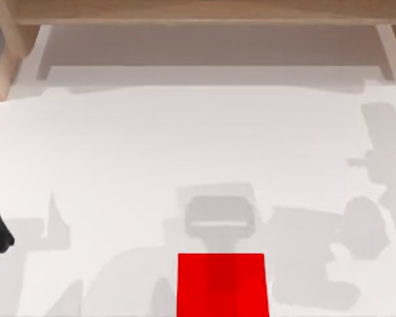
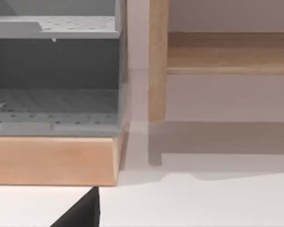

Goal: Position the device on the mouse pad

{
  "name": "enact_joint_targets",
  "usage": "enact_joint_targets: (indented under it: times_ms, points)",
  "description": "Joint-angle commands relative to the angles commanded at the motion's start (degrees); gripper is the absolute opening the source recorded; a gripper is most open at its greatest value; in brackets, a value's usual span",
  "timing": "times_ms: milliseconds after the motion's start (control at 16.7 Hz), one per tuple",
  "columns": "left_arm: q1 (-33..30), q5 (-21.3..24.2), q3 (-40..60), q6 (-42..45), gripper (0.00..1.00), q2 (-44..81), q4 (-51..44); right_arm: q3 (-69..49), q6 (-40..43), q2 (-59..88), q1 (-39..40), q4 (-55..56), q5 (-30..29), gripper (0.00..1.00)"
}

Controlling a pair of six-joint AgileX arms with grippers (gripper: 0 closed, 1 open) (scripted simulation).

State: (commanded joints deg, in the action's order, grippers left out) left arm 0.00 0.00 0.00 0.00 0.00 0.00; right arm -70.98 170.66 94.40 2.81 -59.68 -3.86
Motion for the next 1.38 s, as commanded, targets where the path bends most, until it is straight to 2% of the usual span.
enact_joint_targets:
  times_ms: [540, 780, 1080, 1380]
  points:
    - [0.0, 0.0, 0.0, 0.0, 1.0, 0.0, 0.0, -4.25, 69.83, 9.47, 28.06, -1.02, 2.97, 0.0]
    - [0.0, 0.0, 0.0, 0.0, 1.0, 0.0, 0.0, -6.39, 96.24, 12.53, 38.23, -1.53, 4.82, 0.0]
    - [0.0, 0.0, 0.0, 0.0, 1.0, 0.0, 0.0, -9.17, 119.48, 14.77, 47.67, -1.76, 5.83, 0.0]
    - [0.0, 0.0, 0.0, 0.0, 1.0, 0.0, 0.0, -10.84, 131.75, 15.81, 52.16, -2.03, 5.68, 0.0]
